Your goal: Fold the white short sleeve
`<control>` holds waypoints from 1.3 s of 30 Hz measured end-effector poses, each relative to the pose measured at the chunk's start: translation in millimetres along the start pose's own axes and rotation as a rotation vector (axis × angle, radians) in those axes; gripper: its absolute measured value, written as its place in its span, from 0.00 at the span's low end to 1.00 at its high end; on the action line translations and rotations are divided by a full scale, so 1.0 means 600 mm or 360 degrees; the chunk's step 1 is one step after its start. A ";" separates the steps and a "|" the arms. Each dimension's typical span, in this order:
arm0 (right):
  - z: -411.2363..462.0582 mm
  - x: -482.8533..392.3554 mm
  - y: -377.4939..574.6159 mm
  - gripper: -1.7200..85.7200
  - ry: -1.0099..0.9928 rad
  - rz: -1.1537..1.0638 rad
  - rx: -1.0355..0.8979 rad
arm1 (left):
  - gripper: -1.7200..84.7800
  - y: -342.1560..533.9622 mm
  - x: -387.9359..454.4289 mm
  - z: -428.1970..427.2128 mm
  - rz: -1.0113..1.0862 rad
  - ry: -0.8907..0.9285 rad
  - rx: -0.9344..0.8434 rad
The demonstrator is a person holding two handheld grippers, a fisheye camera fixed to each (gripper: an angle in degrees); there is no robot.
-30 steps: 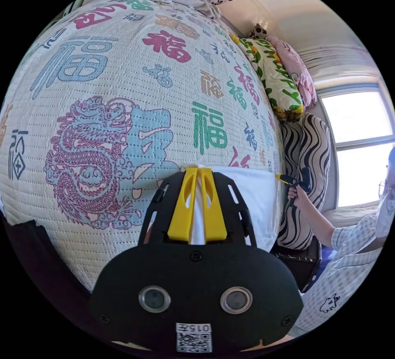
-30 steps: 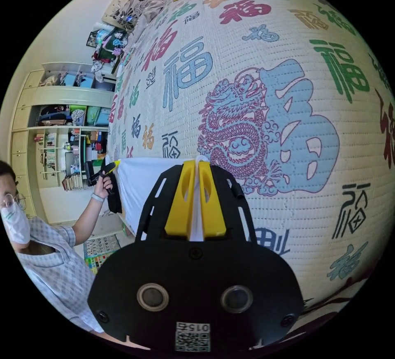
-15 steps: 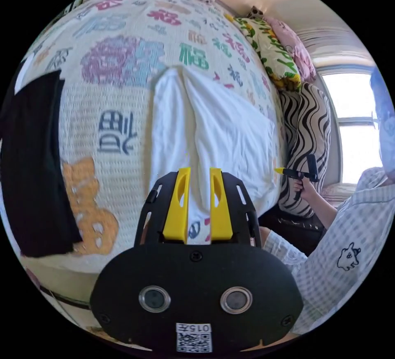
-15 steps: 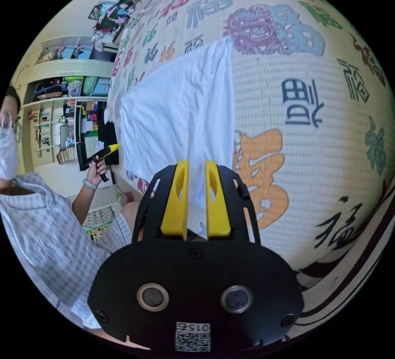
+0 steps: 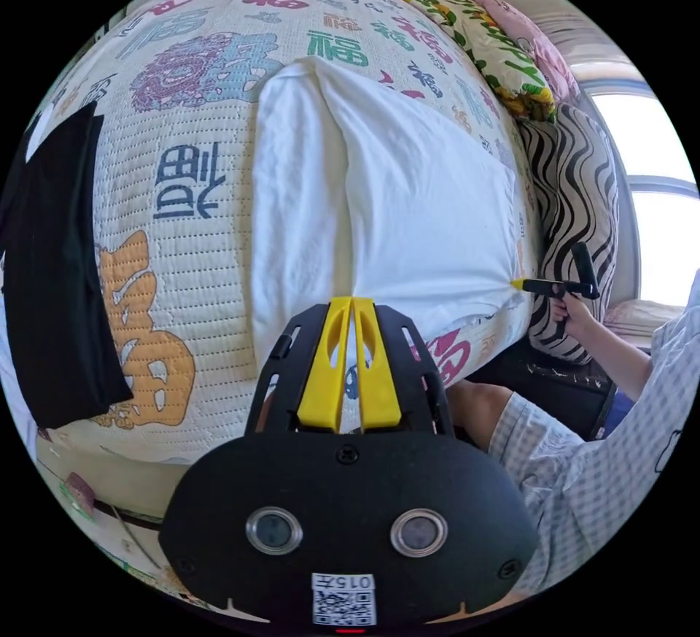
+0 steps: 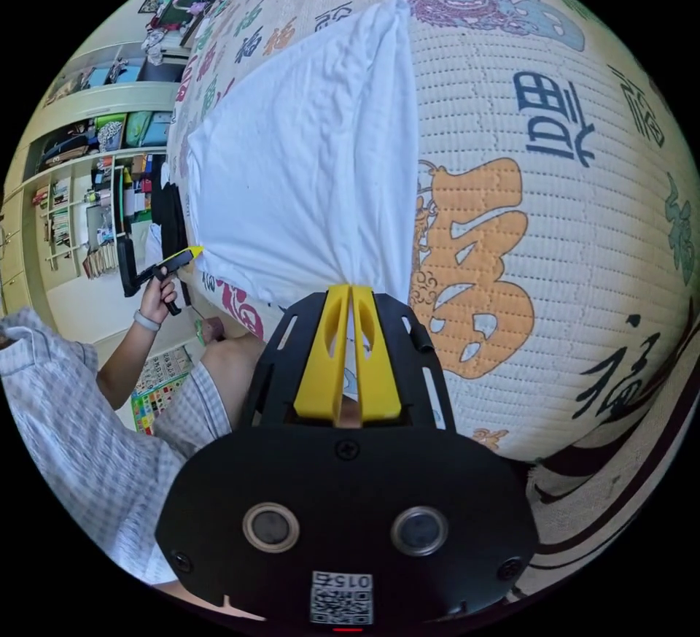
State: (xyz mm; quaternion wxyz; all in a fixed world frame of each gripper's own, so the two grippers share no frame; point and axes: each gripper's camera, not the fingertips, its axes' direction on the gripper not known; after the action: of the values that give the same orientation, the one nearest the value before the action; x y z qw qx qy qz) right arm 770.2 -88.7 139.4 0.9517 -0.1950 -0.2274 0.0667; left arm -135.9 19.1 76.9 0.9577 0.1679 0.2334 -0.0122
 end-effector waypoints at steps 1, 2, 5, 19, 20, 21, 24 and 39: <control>0.004 -0.015 -0.006 0.04 0.0009 0.0001 -0.0003 | 0.03 0.006 0.000 -0.002 -0.0030 0.0014 0.0009; 0.002 -0.032 -0.009 0.05 0.0024 0.0025 0.0014 | 0.04 0.014 -0.002 -0.008 -0.0081 0.0030 0.0026; -0.005 -0.072 -0.005 0.08 0.0085 0.0118 0.0063 | 0.08 0.047 -0.009 -0.023 -0.0208 0.0147 0.0062; 0.100 -0.261 -0.079 0.02 0.0107 0.0278 -0.0160 | 0.05 0.113 -0.018 0.024 -0.0350 0.0241 -0.0015; 0.095 -0.278 -0.084 0.02 0.0121 0.0270 -0.0190 | 0.05 0.121 -0.019 0.019 -0.0359 0.0252 -0.0008; 0.091 -0.288 -0.088 0.02 0.0135 0.0265 -0.0213 | 0.05 0.126 -0.019 0.015 -0.0360 0.0252 0.0004; 0.057 -0.363 -0.120 0.06 0.0282 0.0147 -0.0242 | 0.08 0.158 -0.025 -0.019 -0.0399 0.0234 0.0125; 0.239 -1.073 -0.577 0.12 0.0666 -0.1313 -0.0350 | 0.13 0.239 -0.091 -0.037 -0.0640 -0.0012 0.0325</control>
State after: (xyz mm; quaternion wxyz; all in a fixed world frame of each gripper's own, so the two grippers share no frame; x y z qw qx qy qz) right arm 146.3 -495.7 133.9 0.8978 -0.1973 -0.0949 -0.3821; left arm -179.6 158.5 128.2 0.9149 0.2142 0.2562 -0.2270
